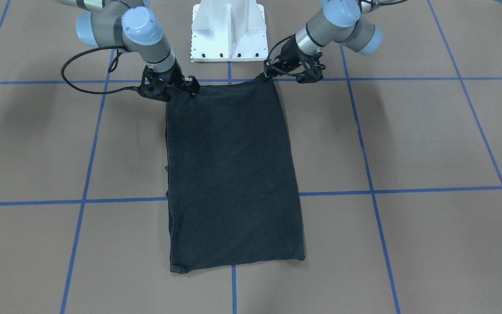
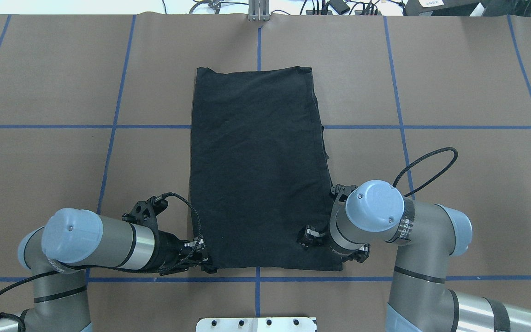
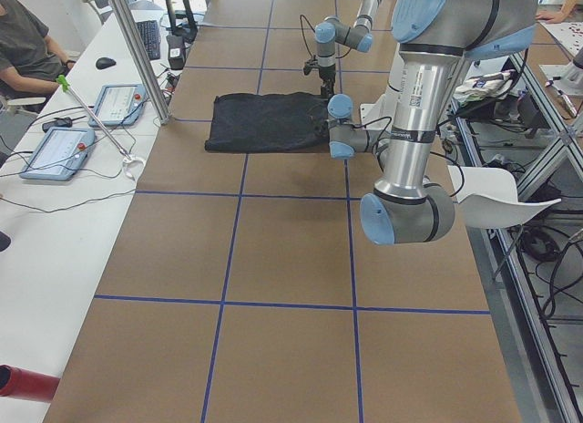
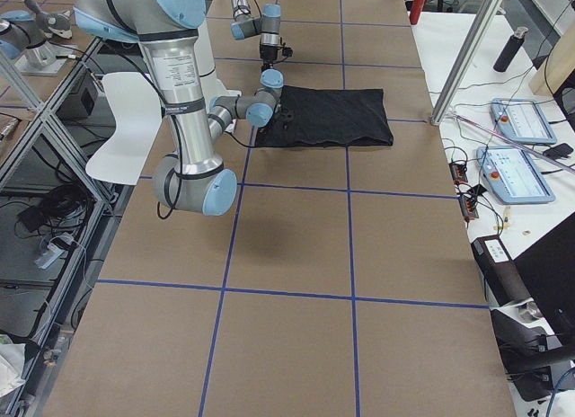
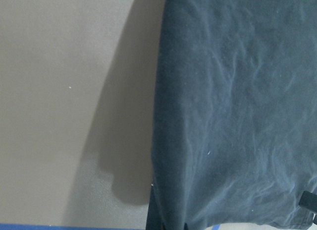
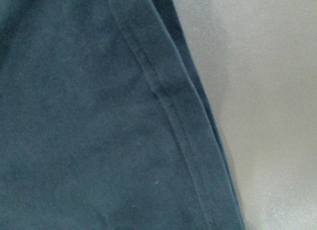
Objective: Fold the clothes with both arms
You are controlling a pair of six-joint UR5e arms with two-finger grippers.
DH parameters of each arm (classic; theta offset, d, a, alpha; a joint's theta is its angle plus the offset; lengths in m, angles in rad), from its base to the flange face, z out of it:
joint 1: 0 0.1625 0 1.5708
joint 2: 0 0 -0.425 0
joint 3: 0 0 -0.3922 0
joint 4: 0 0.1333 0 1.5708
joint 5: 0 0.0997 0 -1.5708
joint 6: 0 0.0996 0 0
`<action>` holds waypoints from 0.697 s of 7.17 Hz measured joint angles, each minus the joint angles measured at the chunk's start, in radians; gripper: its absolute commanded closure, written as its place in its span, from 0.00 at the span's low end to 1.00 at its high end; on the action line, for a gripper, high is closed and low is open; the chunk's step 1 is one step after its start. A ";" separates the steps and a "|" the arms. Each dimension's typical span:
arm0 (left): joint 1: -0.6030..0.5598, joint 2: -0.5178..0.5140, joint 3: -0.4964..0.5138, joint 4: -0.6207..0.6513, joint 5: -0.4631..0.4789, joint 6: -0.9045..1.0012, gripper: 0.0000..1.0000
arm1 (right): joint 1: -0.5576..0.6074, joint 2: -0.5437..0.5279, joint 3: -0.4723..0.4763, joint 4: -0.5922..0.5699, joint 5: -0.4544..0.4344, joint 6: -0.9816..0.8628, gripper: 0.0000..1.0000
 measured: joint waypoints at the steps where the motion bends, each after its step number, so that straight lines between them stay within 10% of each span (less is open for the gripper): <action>1: 0.000 0.000 0.000 0.000 0.000 0.000 1.00 | -0.003 0.000 -0.002 -0.002 0.000 0.000 0.00; 5: 0.001 -0.001 -0.004 0.005 0.000 -0.003 1.00 | -0.008 -0.002 -0.007 -0.011 -0.002 0.000 0.00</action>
